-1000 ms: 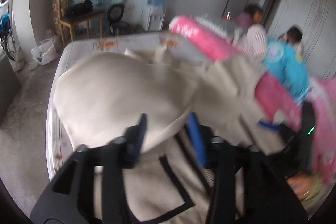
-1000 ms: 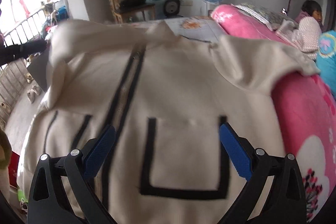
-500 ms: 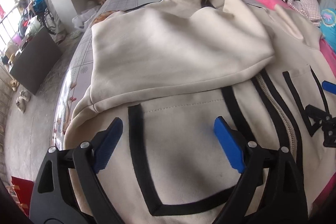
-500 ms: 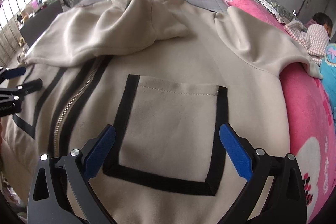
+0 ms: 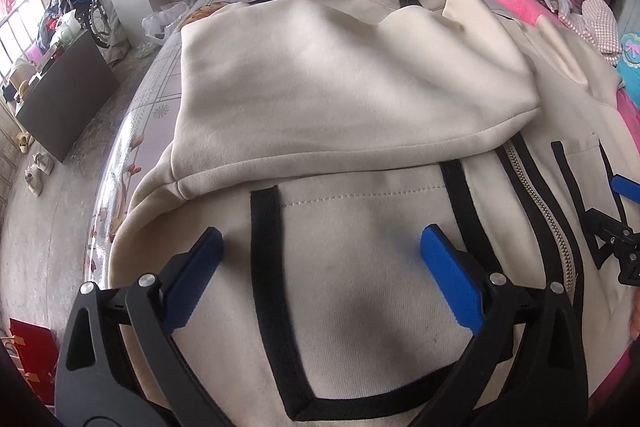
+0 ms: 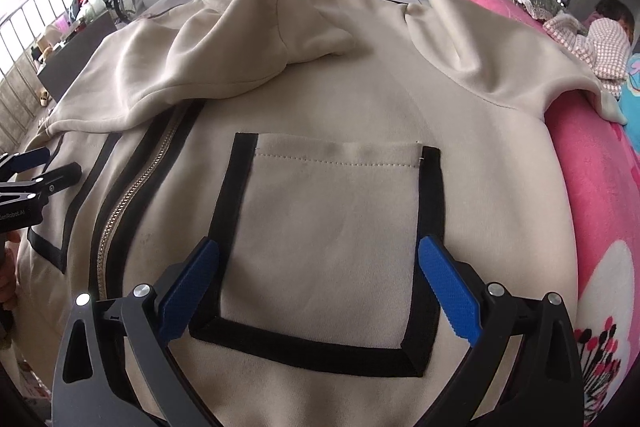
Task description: Fold large clothes
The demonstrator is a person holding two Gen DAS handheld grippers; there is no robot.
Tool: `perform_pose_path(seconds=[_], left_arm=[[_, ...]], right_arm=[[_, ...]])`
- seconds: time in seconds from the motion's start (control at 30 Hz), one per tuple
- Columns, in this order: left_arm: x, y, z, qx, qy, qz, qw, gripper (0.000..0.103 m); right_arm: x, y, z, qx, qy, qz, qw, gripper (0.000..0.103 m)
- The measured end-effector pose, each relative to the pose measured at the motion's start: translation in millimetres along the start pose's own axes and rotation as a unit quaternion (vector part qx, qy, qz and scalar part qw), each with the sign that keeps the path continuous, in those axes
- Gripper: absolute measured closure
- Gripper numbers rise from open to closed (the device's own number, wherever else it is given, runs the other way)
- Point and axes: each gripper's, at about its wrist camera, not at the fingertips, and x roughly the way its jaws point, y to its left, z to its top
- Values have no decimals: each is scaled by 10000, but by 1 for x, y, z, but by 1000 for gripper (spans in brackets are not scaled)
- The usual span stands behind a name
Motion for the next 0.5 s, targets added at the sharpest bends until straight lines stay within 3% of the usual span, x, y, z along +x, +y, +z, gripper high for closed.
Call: perform_pose_path(seconds=[0.5], left_arm=[[-1,-3,-4,-78,-115,44,9999,7]], right_arm=[[2,-1,6,32,194,0,9998,6]])
